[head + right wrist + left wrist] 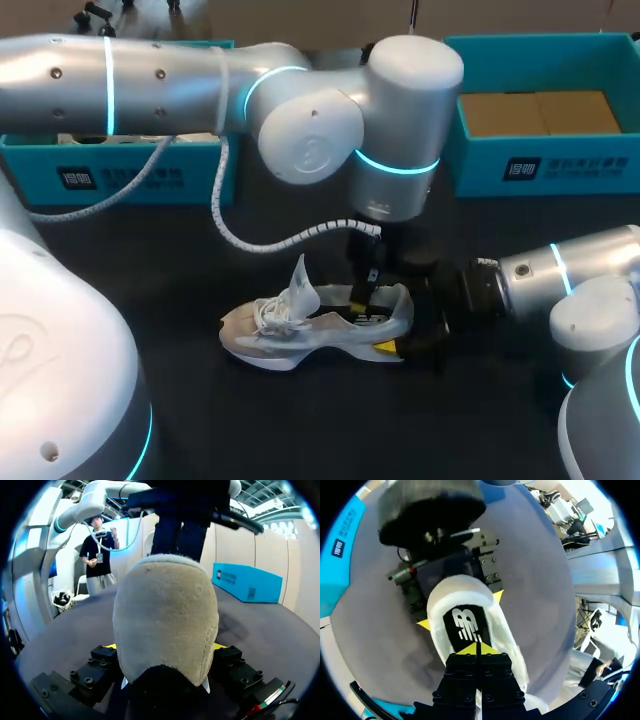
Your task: Take the shoe out of the shoebox, open the shoe tongue, remove and reinsert the insole, then place the shoe into the shoebox
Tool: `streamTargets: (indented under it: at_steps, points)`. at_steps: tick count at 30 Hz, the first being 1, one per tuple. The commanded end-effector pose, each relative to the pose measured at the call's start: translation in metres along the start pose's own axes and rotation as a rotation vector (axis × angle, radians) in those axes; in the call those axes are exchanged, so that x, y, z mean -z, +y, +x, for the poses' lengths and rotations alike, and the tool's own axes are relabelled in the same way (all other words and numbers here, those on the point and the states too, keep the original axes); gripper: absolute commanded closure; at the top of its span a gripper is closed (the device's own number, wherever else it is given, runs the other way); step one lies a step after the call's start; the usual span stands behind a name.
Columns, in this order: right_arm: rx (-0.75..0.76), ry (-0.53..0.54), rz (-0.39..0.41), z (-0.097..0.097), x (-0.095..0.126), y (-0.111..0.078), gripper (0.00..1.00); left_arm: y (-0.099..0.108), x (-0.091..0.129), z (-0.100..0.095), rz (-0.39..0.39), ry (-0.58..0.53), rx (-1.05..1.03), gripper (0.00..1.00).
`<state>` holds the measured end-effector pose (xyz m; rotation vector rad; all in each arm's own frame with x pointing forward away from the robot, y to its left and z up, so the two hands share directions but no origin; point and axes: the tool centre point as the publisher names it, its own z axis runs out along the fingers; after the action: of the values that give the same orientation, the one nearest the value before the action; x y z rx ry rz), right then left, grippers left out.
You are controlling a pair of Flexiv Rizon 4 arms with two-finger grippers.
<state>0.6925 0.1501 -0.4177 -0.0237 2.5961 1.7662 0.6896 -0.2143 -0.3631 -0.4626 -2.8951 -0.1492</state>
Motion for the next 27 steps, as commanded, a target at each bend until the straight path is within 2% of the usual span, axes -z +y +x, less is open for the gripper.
streamTargets:
  at_steps: [1, 18, 27]
  points:
    - [0.000, -0.001, 0.003, 0.004, -0.004, -0.004, 1.00, 0.002, -0.015, -0.002, 0.003, 0.016, -0.001, 1.00]
    - [0.000, -0.001, 0.003, 0.004, -0.004, -0.004, 1.00, 0.020, -0.031, 0.012, 0.003, 0.060, -0.005, 1.00]
    - [0.000, -0.001, 0.003, 0.004, -0.004, -0.004, 1.00, 0.021, -0.040, 0.025, 0.008, 0.056, -0.036, 1.00]
